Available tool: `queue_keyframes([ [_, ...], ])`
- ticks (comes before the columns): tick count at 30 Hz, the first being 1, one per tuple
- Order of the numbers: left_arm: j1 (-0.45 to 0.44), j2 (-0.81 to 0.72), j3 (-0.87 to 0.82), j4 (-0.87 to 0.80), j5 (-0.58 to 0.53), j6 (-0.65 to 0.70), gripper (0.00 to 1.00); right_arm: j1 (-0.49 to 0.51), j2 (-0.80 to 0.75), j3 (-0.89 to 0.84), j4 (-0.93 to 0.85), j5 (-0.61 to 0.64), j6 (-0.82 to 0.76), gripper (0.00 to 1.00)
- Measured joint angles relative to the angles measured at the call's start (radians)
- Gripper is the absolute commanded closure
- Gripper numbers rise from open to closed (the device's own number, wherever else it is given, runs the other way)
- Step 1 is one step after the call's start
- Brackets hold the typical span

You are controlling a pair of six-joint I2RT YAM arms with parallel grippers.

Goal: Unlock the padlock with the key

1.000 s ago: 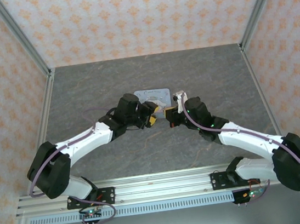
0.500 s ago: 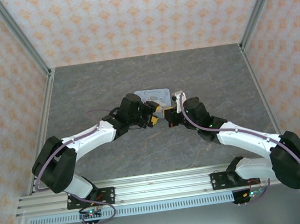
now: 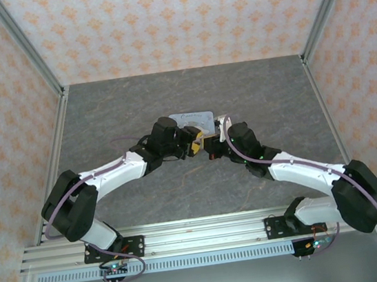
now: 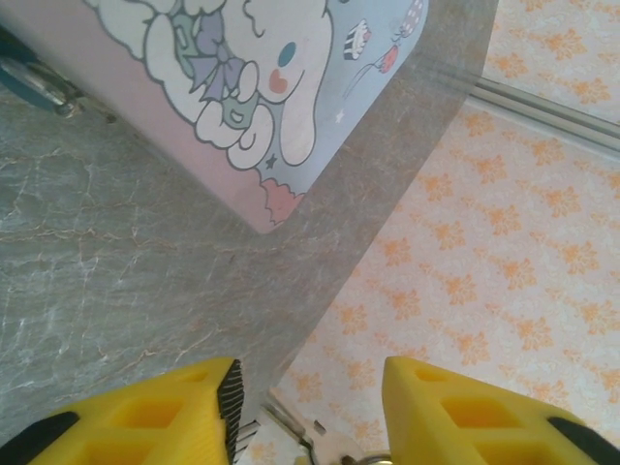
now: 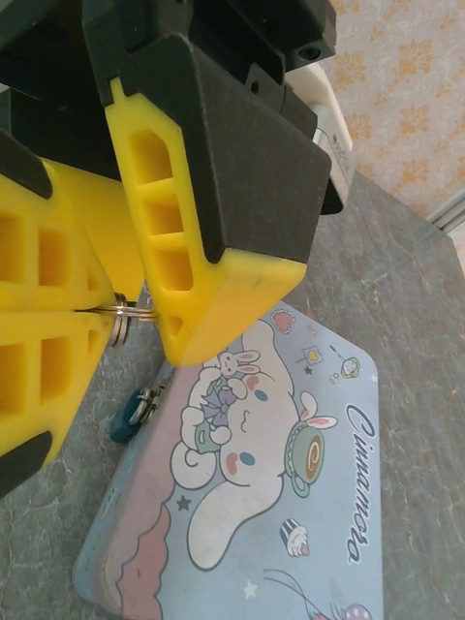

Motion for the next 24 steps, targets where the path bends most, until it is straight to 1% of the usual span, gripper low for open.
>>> queue_keyframes([
  [4, 0.0, 0.0, -0.006, 0.011, 0.0, 0.0, 0.68, 0.0, 0.013, -0.011, 0.027, -0.019, 0.038, 1.0],
  [7, 0.0, 0.0, -0.02, 0.022, 0.0, 0.0, 0.7, 0.0, 0.023, -0.021, 0.046, -0.035, 0.064, 1.0],
  [10, 0.0, 0.0, -0.031, 0.029, 0.0, 0.0, 0.68, 0.001, 0.028, -0.031, 0.058, -0.045, 0.082, 1.0],
  [13, 0.0, 0.0, -0.035, 0.029, 0.0, 0.001, 0.59, 0.001, 0.029, -0.037, 0.07, -0.049, 0.1, 1.0],
  [16, 0.0, 0.0, -0.043, 0.033, 0.0, 0.0, 0.56, 0.001, 0.029, -0.037, 0.087, -0.051, 0.113, 1.0],
  [19, 0.0, 0.0, -0.05, 0.034, 0.0, 0.0, 0.58, 0.001, 0.031, -0.038, 0.097, -0.053, 0.126, 1.0],
  [22, 0.0, 0.004, -0.051, 0.036, 0.0, -0.001, 0.65, 0.001, 0.041, -0.039, 0.111, -0.059, 0.14, 1.0],
  [24, 0.0, 0.008, -0.051, 0.04, -0.001, 0.002, 0.64, 0.001, 0.05, -0.04, 0.117, -0.064, 0.146, 1.0],
])
